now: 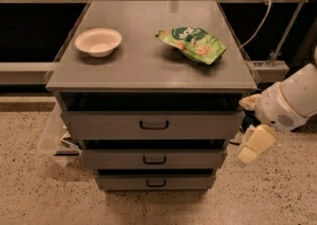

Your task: Open top drawer

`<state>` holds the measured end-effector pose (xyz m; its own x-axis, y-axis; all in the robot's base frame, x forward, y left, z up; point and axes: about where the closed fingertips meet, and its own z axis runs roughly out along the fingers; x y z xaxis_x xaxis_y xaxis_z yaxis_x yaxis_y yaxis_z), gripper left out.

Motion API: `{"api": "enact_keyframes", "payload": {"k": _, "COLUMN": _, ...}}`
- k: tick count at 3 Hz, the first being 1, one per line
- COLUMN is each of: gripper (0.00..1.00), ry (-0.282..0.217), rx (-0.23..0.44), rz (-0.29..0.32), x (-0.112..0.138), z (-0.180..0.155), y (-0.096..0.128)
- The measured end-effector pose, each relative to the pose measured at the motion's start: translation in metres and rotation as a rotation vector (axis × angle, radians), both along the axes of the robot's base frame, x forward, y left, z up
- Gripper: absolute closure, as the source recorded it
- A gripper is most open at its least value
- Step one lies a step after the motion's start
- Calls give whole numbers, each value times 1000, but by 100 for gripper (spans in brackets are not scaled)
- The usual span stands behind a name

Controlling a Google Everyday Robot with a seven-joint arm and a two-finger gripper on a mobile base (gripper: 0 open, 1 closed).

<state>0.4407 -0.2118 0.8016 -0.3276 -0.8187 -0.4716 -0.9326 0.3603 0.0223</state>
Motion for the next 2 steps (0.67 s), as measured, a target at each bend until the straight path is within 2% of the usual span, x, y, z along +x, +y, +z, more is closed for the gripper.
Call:
{"api": "enact_keyframes", "payload": {"k": 1, "gripper": 0, "ry": 55, "rx": 61, "rz": 16, "x": 10, "z": -46, "y": 12}}
{"api": "enact_keyframes", "payload": {"k": 2, "gripper": 0, "ry": 68, "rx": 68, "rz": 16, "x": 11, "z": -53, "y": 12}}
